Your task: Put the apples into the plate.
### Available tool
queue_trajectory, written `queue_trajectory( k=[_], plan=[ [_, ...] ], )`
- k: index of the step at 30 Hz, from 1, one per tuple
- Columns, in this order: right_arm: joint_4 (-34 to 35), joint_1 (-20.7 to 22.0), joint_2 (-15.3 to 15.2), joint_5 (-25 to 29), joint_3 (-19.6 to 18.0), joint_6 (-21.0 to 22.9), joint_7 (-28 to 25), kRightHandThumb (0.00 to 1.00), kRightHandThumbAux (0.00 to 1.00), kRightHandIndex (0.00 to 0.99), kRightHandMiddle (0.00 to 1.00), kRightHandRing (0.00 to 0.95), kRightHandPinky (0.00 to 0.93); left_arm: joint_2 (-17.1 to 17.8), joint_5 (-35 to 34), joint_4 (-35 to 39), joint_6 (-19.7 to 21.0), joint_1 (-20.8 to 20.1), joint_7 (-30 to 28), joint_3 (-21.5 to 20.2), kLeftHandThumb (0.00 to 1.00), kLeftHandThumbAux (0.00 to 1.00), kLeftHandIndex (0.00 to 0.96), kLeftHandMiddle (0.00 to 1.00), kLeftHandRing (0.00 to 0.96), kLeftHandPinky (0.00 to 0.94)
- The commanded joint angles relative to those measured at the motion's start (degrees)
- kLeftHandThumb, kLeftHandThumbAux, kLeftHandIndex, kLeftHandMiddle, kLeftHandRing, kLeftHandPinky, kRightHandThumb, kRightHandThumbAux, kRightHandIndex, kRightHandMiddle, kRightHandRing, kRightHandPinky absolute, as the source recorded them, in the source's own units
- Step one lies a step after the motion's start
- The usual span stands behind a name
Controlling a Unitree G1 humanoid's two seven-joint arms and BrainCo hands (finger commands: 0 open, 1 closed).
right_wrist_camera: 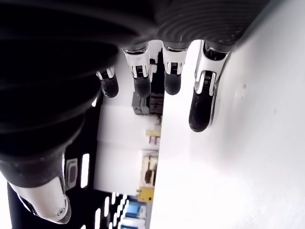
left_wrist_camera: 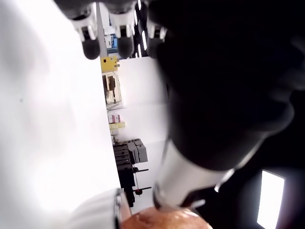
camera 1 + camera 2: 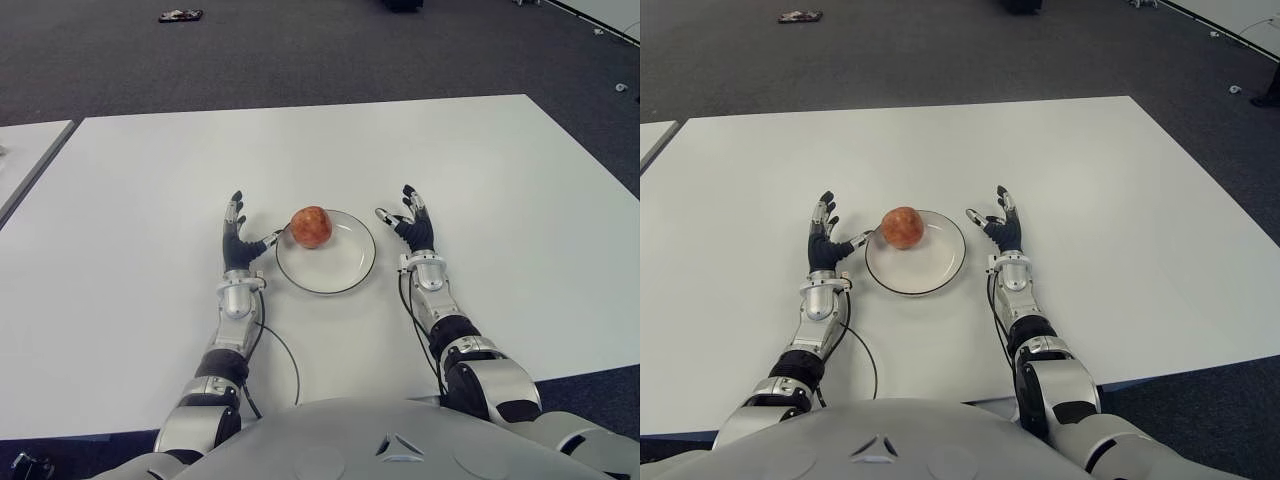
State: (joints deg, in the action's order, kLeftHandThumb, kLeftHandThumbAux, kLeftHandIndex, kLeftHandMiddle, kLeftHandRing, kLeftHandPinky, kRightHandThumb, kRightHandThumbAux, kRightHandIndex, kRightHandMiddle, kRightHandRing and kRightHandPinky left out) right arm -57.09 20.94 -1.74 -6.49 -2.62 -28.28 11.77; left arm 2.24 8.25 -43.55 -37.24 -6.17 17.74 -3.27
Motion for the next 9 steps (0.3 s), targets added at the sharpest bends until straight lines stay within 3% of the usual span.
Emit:
queue_trajectory(
  k=[1, 9],
  plan=[
    [-2.8, -2.0, -0.1, 0.4, -0.3, 2.4, 0.3, 0.158, 0.714, 0.000, 0.000, 0.004, 0.020, 0.6, 0.1, -2.8, -0.1, 2.0, -1.2, 0.3, 0.000, 0.342, 0.000, 0.000, 0.000, 0.000],
    [-3.3, -1.7, -0.3, 0.4, -0.4, 2.4, 0.5, 0.156, 0.721, 0.000, 0.000, 0.003, 0.024, 0.7, -0.1, -2.5, 0.0, 1.9, -1.4, 0.2, 0.000, 0.337, 0.000, 0.000, 0.000, 0.000]
  ],
)
